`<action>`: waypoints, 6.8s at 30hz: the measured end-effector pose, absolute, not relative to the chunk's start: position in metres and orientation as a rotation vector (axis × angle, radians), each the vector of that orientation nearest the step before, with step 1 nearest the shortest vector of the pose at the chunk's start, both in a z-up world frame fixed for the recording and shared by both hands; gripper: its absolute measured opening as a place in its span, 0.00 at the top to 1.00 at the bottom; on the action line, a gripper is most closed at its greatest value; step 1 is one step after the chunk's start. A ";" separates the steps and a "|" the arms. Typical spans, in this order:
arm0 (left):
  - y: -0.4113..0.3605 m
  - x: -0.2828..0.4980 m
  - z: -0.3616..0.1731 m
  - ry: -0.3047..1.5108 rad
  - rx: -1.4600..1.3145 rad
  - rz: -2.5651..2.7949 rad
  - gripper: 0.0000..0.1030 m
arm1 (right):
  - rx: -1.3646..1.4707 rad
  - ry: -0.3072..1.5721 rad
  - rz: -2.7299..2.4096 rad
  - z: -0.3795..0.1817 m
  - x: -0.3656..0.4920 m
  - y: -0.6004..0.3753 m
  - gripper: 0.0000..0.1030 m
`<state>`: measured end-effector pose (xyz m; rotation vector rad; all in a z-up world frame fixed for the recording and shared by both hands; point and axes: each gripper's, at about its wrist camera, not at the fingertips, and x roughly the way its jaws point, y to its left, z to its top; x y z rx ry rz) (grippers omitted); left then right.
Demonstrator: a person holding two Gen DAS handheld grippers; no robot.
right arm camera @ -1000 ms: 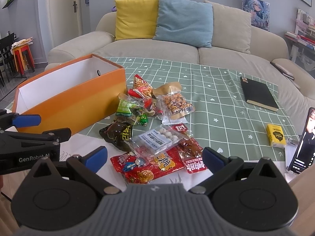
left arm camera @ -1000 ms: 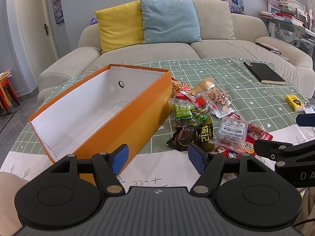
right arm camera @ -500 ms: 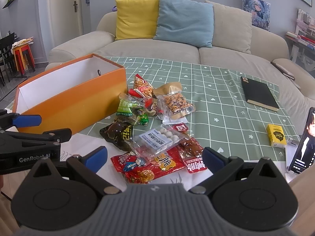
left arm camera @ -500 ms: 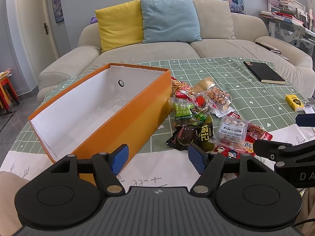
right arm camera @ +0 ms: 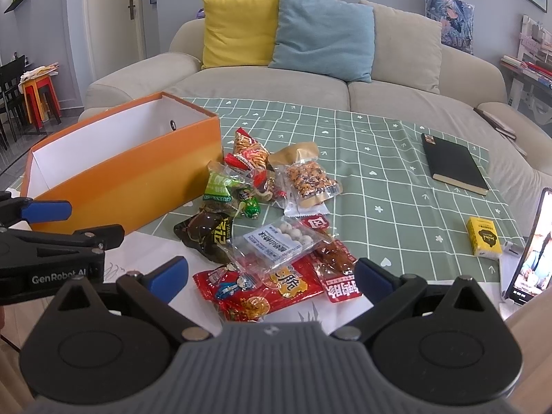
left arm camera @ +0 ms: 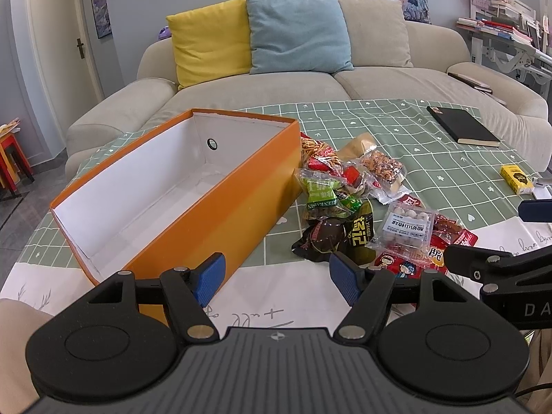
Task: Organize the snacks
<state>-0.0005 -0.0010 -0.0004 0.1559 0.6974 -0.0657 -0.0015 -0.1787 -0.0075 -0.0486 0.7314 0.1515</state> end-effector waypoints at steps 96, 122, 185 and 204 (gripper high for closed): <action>-0.017 0.122 -0.080 0.918 -0.007 -0.360 0.60 | 0.272 0.916 0.118 -0.077 0.117 -0.205 0.74; -0.001 0.079 -0.035 0.813 -0.012 -0.224 0.61 | 0.187 0.776 0.200 -0.035 0.089 -0.191 0.93; 0.139 0.177 -0.020 1.081 0.216 0.172 0.60 | -0.245 0.877 0.672 -0.018 0.263 0.065 0.95; 0.138 0.181 -0.019 1.085 0.234 0.194 0.44 | -0.298 0.859 0.642 -0.012 0.260 0.065 0.78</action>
